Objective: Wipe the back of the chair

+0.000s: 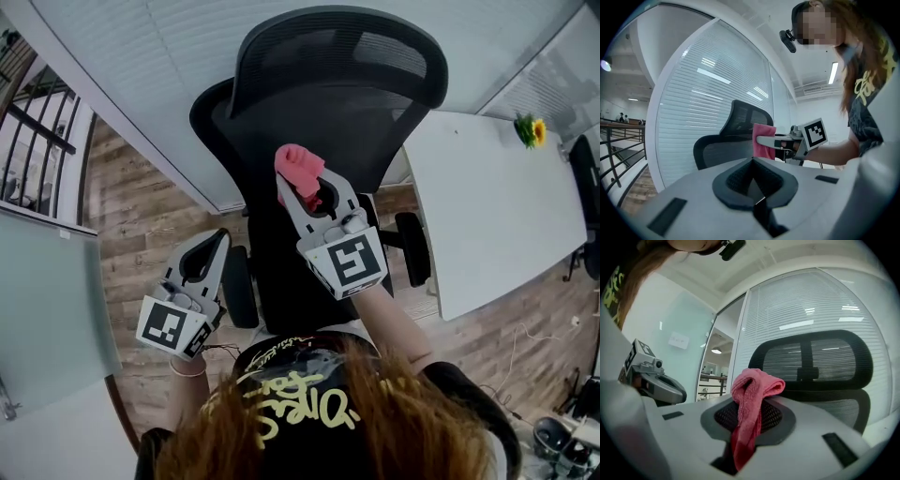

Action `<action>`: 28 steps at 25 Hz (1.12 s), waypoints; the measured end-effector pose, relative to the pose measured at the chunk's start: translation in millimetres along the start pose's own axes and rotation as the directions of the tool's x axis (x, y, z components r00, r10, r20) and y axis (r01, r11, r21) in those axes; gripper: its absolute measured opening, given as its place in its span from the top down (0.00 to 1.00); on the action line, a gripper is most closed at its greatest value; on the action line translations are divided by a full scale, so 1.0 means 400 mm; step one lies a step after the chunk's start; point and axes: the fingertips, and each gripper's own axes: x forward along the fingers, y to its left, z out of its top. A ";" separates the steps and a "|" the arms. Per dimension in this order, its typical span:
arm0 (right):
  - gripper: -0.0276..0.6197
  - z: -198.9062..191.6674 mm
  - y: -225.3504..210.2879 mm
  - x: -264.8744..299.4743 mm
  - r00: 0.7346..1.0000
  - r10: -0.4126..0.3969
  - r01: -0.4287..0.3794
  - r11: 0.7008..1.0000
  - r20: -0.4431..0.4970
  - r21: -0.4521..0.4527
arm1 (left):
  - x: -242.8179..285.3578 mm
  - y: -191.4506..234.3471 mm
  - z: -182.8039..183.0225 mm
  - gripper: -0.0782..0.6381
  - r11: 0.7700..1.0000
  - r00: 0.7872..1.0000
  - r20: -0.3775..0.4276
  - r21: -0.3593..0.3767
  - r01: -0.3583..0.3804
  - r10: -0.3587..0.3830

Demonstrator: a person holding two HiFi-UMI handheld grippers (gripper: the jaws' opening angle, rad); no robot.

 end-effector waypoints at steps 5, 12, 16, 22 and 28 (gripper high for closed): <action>0.86 0.011 -0.048 -0.073 1.000 0.007 -0.007 1.000 -0.005 -0.001 | 0.060 -0.064 0.017 0.90 1.000 1.000 0.011 0.003 0.021 -0.021; 0.86 -0.019 -0.122 -0.172 1.000 -0.005 0.006 0.998 -0.009 0.069 | 0.129 -0.141 0.029 0.90 1.000 0.999 0.021 0.010 0.027 -0.027; 0.86 -0.021 -0.173 -0.227 1.000 -0.027 0.028 0.996 -0.012 0.079 | 0.159 -0.182 0.040 0.90 0.999 0.999 0.027 0.013 0.029 -0.029; 0.86 -0.036 -0.257 -0.301 0.998 -0.066 0.067 0.995 -0.020 0.078 | 0.200 -0.235 0.054 0.90 0.999 0.998 0.048 0.027 0.027 -0.028; 0.86 -0.058 -0.302 -0.360 0.996 -0.078 0.080 0.994 -0.037 0.070 | 0.235 -0.281 0.061 0.90 0.999 0.998 0.054 0.032 0.028 -0.030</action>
